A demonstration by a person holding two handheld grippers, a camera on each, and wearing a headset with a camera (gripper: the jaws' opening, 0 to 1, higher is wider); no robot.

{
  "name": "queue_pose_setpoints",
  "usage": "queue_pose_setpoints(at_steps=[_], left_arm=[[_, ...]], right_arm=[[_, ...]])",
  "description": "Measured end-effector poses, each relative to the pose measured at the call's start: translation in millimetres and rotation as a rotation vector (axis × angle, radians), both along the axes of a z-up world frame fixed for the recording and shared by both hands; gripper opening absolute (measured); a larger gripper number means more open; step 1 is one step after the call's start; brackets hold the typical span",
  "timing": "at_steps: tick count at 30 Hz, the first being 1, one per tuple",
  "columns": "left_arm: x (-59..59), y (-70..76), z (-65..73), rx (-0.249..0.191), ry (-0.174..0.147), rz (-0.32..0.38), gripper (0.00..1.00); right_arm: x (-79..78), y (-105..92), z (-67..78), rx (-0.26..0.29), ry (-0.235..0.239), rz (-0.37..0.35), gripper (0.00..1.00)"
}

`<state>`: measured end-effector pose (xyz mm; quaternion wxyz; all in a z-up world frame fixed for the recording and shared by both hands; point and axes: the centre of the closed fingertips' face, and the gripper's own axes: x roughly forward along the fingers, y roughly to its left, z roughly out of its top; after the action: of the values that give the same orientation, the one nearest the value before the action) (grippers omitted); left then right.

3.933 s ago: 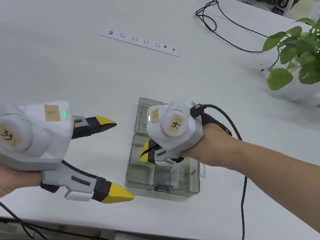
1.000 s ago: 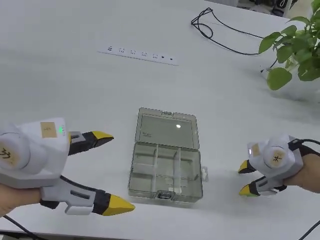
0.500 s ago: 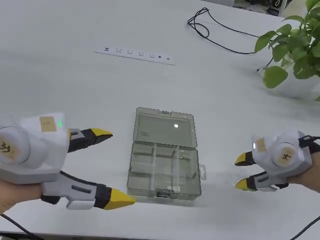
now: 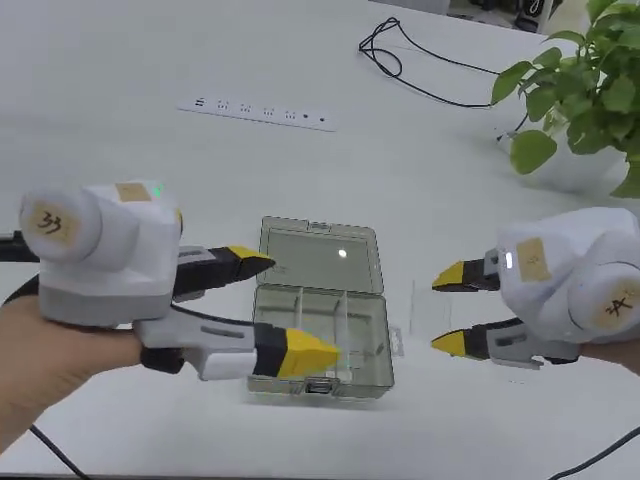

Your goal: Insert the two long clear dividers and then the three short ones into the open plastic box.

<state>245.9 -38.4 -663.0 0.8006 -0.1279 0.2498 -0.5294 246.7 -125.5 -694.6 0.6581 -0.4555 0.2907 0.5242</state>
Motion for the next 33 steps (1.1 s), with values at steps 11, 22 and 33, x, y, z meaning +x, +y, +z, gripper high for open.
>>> queue_pose_setpoints(at_steps=[11,22,33], left_arm=[[-2.6,-23.3,14.2,-0.152,0.181,0.036,0.46],[-16.9,-36.7,18.6,-0.219,0.261,0.005,0.22],[-22.5,-38.6,22.2,-0.239,0.27,-0.018,0.02]], right_arm=[[-16.4,37.7,33.6,0.006,-0.084,0.054,0.32],[-24.4,58.0,49.0,0.032,-0.118,0.077,0.32],[-25.5,58.0,48.9,0.013,-0.13,0.086,0.32]])
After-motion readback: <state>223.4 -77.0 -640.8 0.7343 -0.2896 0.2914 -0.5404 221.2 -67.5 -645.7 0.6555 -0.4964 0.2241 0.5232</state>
